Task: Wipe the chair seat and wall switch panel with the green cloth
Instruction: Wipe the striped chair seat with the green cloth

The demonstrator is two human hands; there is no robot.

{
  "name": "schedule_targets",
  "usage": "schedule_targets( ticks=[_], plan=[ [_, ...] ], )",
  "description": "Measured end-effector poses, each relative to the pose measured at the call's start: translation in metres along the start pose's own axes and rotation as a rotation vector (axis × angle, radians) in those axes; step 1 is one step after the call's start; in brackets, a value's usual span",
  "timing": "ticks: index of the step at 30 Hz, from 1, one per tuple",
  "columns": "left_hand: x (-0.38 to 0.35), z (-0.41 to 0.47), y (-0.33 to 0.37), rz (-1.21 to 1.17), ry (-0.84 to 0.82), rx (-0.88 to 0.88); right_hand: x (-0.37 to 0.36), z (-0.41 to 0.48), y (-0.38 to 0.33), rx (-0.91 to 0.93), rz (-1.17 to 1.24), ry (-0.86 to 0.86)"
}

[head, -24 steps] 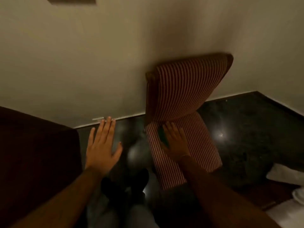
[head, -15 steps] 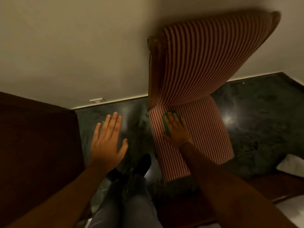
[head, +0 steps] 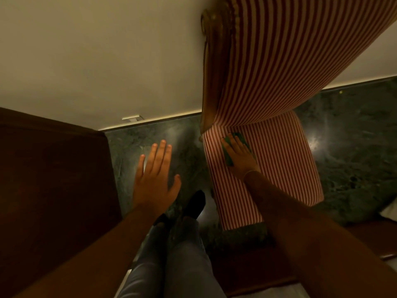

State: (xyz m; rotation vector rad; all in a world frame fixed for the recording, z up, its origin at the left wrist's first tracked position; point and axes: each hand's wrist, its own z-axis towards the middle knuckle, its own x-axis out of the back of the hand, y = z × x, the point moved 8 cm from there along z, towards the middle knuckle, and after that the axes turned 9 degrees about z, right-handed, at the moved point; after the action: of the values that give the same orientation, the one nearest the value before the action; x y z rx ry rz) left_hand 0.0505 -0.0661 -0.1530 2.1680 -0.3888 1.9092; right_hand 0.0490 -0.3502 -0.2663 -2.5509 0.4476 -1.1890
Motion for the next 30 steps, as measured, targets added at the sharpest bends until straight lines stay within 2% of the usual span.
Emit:
schedule_targets(
  ticks=[6,10,16,24,27,30],
  plan=[
    [-0.003,-0.014,-0.007,-0.008,-0.042,0.002,0.006,0.001,0.002,-0.037,0.141,0.066],
    [0.014,-0.024,-0.018,-0.006,0.004,0.006,0.019,-0.011,-0.007,-0.080,0.245,0.137],
    [0.071,-0.024,-0.043,0.059,0.051,0.025,0.055,-0.051,-0.051,-0.026,0.219,0.231],
    [0.192,-0.006,-0.055,0.067,0.113,0.114,0.151,-0.110,-0.138,0.177,0.197,0.400],
    [0.226,-0.008,-0.058,0.071,0.194,0.123,0.189,-0.130,-0.170,0.283,0.212,0.512],
    [0.253,-0.009,-0.066,0.076,0.275,0.133,0.214,-0.138,-0.199,0.318,0.197,0.550]
  ],
)
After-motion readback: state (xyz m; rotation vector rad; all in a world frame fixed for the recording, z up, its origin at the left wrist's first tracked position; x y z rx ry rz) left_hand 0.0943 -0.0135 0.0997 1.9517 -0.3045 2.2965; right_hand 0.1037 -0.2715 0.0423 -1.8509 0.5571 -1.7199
